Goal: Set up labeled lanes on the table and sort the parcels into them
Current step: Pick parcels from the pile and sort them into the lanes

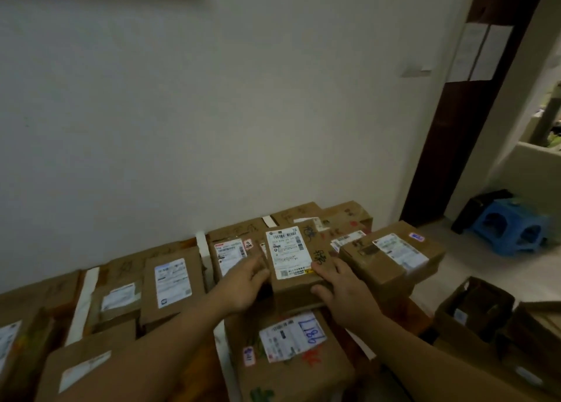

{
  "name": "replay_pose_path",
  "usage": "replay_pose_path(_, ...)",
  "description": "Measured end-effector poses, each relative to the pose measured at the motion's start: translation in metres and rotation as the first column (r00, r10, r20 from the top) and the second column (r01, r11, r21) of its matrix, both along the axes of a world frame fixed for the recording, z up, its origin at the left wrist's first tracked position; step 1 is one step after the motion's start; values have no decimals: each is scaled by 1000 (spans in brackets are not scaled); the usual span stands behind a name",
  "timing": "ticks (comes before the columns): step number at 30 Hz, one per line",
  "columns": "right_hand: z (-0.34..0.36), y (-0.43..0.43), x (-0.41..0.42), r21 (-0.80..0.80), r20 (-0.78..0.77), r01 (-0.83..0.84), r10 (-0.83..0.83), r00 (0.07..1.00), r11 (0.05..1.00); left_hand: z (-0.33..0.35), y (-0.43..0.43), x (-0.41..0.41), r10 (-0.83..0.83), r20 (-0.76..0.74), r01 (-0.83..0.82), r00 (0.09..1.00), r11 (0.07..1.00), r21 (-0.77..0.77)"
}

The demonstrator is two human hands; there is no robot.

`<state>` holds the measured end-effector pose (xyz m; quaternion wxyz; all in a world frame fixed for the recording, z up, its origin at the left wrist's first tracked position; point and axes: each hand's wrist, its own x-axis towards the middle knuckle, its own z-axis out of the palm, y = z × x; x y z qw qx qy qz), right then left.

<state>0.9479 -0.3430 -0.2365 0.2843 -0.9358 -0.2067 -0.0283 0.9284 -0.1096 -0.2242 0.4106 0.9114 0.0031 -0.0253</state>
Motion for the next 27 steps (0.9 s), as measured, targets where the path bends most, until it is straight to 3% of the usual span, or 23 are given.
replay_pose_path(3, -9, 9, 31, 6, -29, -40, 40, 999, 999, -20, 25, 20, 168, -53, -133, 984, 907, 400)
replay_pose_path(6, -18, 23, 59, -11, -52, -57, 57, 997, 998, -37, 40, 38, 151, -100, -68, 984, 821, 566)
replay_pose_path(11, -32, 38, 100, -16, -138, -98, 95, 986, 995, -57, 50, 54, 42, -285, 120, 958, 842, 527)
replay_pose_path(14, -42, 41, 116, 15, -195, -135, 136, 971, 991, -57, 54, 57, 37, -283, 125, 958, 837, 533)
replay_pose_path(22, -46, 42, 144, -143, -283, -316, 267, 921, 938, -45, 39, 55, 154, -354, 56, 923, 854, 518)
replay_pose_path(27, -29, 45, 159, -292, -340, -396, 292, 894, 871, -30, 28, 45, 287, -301, -96, 909, 849, 520)
